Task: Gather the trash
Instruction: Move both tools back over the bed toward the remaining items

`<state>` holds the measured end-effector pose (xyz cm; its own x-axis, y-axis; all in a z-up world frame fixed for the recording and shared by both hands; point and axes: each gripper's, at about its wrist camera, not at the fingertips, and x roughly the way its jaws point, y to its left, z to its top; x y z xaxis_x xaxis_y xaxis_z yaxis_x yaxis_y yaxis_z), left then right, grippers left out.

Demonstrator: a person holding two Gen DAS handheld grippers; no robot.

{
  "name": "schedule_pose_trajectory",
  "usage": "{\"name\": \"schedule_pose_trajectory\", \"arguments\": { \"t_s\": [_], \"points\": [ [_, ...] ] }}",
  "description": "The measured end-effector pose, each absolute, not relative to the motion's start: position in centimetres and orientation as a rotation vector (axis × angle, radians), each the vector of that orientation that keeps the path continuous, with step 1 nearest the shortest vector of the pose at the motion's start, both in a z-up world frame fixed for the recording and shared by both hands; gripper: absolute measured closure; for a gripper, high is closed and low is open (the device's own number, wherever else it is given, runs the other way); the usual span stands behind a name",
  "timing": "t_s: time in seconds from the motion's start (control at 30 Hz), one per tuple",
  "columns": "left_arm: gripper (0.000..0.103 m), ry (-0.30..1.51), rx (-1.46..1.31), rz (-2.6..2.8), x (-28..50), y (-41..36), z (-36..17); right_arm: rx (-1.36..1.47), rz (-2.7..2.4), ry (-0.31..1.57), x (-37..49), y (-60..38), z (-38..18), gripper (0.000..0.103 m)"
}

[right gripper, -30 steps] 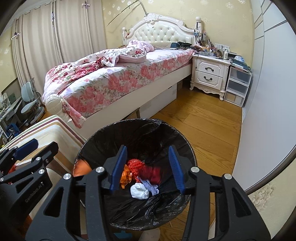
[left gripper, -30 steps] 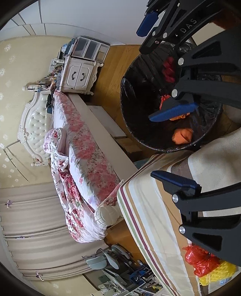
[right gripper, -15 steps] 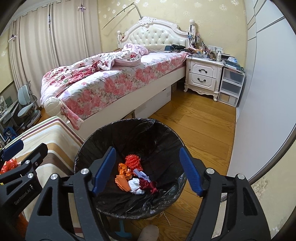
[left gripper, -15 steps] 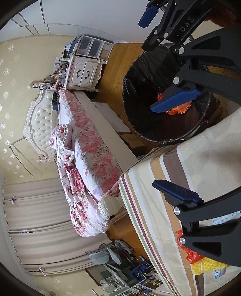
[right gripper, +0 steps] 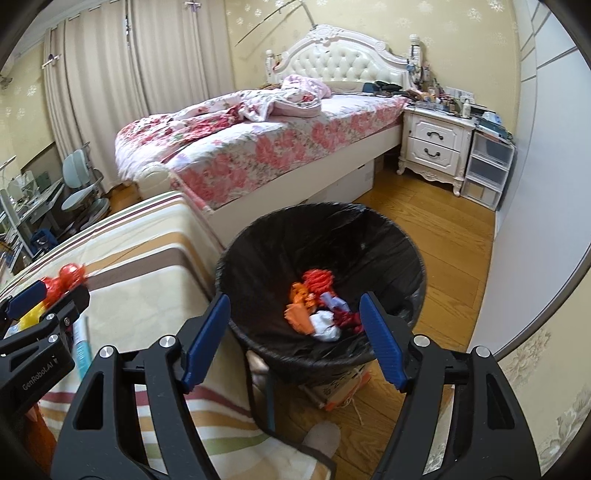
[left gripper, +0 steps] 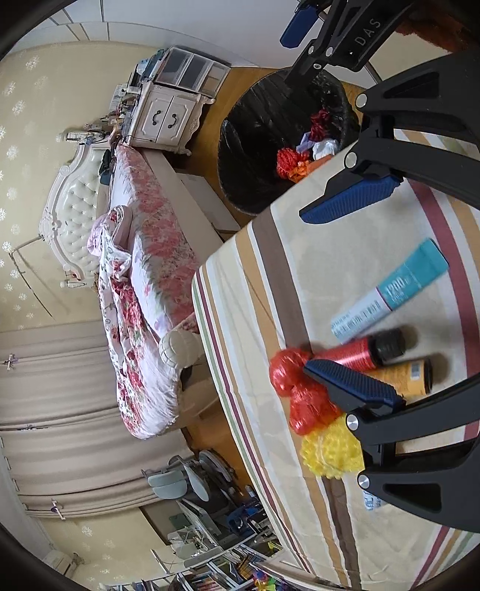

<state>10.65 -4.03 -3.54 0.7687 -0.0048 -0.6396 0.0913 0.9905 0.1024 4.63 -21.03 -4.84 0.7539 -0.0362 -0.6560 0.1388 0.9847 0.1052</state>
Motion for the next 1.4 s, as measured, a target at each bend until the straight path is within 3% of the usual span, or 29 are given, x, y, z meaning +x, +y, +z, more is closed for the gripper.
{"name": "schedule_pose_trajectory", "arguments": {
  "t_s": [0.67,1.4],
  "points": [
    [0.028,0.763,0.02,0.15,6.3,8.8,-5.3,0.024,0.094,0.751,2.8,-10.6,-4.6,0.032],
    [0.028,0.801,-0.026,0.19,7.7,11.7,-5.7,-0.006,0.137,0.766,3.5,-8.0,-4.7,0.032]
  ]
}}
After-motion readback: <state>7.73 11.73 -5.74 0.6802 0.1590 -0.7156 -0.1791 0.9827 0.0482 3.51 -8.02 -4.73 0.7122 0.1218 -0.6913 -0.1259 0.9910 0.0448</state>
